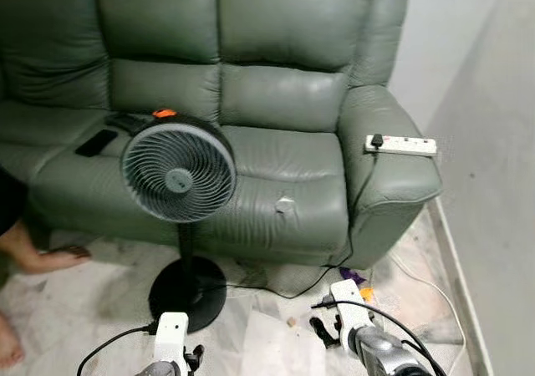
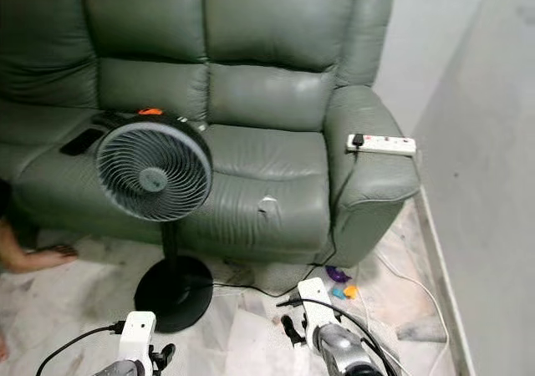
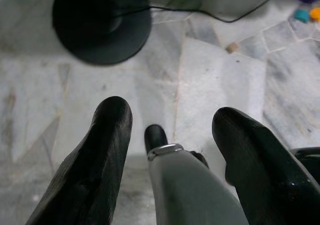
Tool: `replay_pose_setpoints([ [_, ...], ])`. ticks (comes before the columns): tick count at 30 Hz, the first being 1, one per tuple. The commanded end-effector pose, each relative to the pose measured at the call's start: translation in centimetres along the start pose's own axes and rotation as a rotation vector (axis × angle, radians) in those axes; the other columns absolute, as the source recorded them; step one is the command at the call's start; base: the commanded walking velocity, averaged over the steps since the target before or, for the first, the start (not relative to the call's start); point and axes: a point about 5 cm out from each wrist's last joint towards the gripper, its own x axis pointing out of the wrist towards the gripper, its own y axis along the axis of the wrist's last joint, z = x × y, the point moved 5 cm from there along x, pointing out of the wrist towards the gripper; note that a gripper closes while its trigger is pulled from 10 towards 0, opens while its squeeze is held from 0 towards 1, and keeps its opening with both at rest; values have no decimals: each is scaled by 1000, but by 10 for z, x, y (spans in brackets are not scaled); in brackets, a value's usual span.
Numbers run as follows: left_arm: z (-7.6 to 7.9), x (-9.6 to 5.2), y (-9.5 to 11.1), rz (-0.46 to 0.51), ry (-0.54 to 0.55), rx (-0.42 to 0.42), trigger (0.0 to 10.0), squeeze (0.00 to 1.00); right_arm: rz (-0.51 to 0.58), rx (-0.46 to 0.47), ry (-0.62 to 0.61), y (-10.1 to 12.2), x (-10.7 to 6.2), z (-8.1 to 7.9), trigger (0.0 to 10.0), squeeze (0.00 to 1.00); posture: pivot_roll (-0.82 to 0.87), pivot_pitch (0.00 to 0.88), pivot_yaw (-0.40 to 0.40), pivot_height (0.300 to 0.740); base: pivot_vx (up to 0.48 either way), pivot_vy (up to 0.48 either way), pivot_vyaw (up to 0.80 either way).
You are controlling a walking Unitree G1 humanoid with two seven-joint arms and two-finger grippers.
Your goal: Hang keys on a hook
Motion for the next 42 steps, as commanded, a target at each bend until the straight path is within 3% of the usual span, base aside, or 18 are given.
replay_pose_setpoints([
  [1,-1,0,2,2,-4,20,10000,0,-35,-16,5,-10,-2,1,10000,0,71,0,-26,740,0,0,-763],
  [8,4,-1,-5,-27,-43,131,10000,0,-105,-91,-28,-31,-7,14,10000,0,80,0,-30,740,0,0,-769],
  [14,14,-2,-9,-15,-113,139,10000,0,-123,-85,-53,-37,-11,24,10000,0,82,0,-31,740,0,0,-775],
  [20,10,-2,-7,-2,-82,212,10000,0,-119,-84,-58,-38,-12,26,10000,0,81,0,-26,740,0,0,-775],
  [28,9,-2,-10,-24,-91,210,10000,0,-117,-57,-47,-37,-10,21,10000,0,78,0,-21,740,0,0,-394],
  [42,12,-2,-10,-27,-93,231,10000,0,-160,-145,-45,-48,-13,24,10000,0,85,0,-27,740,0,0,-788],
])
